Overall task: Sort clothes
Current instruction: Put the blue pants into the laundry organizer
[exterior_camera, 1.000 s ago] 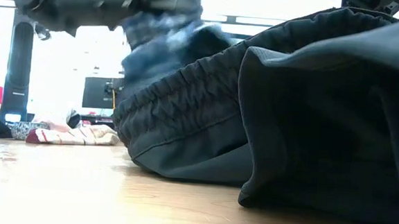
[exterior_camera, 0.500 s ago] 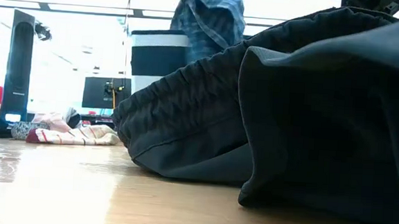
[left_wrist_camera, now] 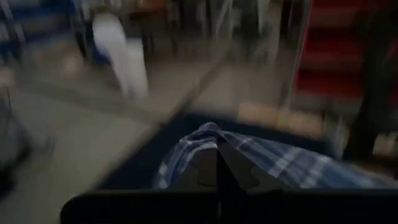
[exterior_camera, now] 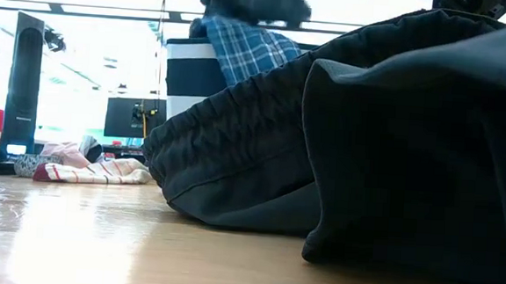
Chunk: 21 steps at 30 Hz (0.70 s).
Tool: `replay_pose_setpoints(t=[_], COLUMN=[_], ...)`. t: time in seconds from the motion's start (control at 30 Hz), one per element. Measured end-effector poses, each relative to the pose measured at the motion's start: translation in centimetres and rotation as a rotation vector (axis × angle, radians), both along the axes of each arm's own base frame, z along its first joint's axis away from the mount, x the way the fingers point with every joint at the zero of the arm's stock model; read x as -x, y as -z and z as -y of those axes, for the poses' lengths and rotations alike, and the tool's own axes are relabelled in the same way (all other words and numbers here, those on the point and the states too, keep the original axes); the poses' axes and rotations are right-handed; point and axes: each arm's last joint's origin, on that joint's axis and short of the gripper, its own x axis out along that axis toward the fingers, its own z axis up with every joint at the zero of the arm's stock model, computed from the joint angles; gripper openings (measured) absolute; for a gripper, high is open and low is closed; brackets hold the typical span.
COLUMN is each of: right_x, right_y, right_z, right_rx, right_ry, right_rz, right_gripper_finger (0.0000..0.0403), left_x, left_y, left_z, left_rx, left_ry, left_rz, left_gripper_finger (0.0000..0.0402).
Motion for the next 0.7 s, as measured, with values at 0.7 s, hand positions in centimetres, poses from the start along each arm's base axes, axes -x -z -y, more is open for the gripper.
replay_pose_setpoints(t=[0.7], right_x=[0.0], right_y=[0.0], right_z=[0.0], right_rx=[0.002], right_ry=[-0.001], right_rz=[-0.007], right_gripper_finger=[0.0217], left_x=[-9.8], left_y=[21.8], left_z=[-6.1], left_rx=[0.644], left_ry=[-0.05], left_rz=[-0.513], left_gripper_finger=[0.0099])
